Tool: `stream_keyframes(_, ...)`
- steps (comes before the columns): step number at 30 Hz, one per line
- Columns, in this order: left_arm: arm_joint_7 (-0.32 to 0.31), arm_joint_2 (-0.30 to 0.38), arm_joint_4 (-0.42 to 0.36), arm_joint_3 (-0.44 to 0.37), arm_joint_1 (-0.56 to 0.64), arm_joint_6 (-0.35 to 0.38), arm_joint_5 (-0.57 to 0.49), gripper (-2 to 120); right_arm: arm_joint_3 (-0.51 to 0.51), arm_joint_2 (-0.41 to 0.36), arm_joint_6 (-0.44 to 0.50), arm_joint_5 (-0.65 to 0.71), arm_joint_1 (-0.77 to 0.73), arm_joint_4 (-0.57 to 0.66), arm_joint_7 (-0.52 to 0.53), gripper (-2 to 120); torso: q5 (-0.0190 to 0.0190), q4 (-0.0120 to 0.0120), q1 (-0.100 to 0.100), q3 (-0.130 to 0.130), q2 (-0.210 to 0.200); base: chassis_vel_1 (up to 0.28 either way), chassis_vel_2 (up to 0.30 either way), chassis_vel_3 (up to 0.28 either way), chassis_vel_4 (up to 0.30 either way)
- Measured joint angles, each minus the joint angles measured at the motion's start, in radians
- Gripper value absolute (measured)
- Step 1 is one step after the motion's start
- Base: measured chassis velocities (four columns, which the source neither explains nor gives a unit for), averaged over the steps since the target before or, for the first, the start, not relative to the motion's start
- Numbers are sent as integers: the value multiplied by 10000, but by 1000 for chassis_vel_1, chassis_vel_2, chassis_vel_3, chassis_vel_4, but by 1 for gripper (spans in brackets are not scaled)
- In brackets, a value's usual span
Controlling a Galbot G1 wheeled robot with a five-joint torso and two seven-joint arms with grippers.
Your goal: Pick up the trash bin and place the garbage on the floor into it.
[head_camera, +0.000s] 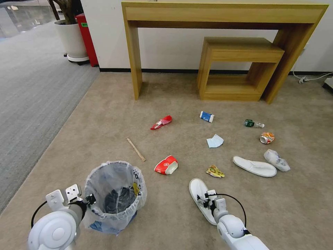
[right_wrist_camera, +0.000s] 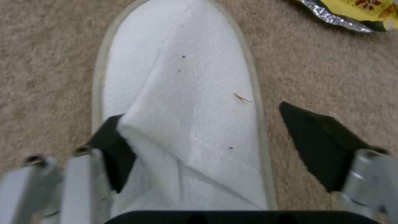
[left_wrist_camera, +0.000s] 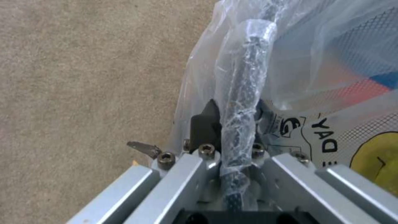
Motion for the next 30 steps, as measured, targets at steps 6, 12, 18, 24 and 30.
stream_keyframes(6, 2, -5, 41, 53, -45, -11, 3, 0, -7, 2, 76, -68, 34, -95, 0, 59, 0, 0, 0, 0, 0, 0, 0, 0, 0)
stream_keyframes(12, 3, 11, 67, 155, -101, -38, 6, 0, -17, 16, 168, -213, 46, -192, -1, 28, 0, 0, 0, 0, 0, 0, 0, 0, 0)
stream_keyframes(18, 4, -5, 73, 205, -110, -52, 35, 0, -23, 19, 214, -289, 44, -216, -6, 14, 0, 0, 0, 0, 0, 0, 0, 0, 0)
stream_keyframes(24, 19, -7, 39, 163, -78, -70, 47, 0, -37, 20, 276, -392, 44, -234, -69, 2, 0, 0, 0, 0, 1, 0, 0, 0, 0)
stream_keyframes(30, 27, -12, 18, 139, -75, -76, 62, 0, -19, 29, 437, -483, 1, -284, -129, 0, 0, 0, 0, 0, 0, 0, 0, 0, 0)
